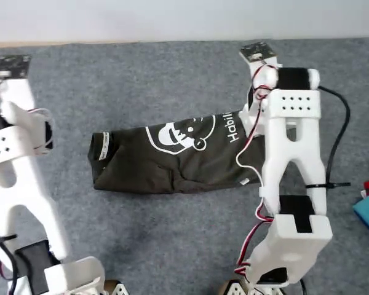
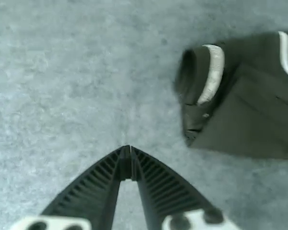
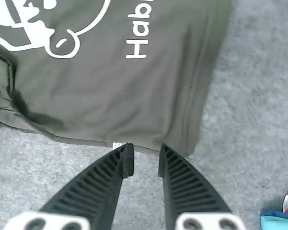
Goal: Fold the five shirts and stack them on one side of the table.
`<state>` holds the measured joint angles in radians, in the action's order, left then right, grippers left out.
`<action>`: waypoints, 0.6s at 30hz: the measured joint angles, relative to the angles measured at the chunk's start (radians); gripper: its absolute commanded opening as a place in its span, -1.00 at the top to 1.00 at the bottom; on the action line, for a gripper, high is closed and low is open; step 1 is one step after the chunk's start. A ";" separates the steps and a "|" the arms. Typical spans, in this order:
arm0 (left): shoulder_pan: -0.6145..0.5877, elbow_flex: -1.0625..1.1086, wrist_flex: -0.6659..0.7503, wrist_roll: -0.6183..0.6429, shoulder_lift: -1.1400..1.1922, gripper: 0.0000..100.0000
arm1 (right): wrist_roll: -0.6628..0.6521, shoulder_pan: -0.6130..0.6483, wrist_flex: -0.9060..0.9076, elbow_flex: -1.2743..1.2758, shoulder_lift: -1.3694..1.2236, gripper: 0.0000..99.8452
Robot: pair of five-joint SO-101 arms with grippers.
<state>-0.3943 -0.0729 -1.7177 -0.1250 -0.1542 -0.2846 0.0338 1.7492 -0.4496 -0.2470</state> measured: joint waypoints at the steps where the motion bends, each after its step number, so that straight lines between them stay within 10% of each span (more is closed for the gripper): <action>1: 0.021 0.000 -0.002 0.015 -0.020 0.99 | 0.002 -0.008 0.000 0.000 0.000 0.81; 18: 0.256 0.298 0.003 0.014 -0.284 0.99 | 0.193 -0.043 -0.035 0.000 -0.186 0.52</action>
<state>-0.1381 0.2248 -1.7146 -0.1112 -0.4381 -0.0913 -0.0092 1.7139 -0.4496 -0.4327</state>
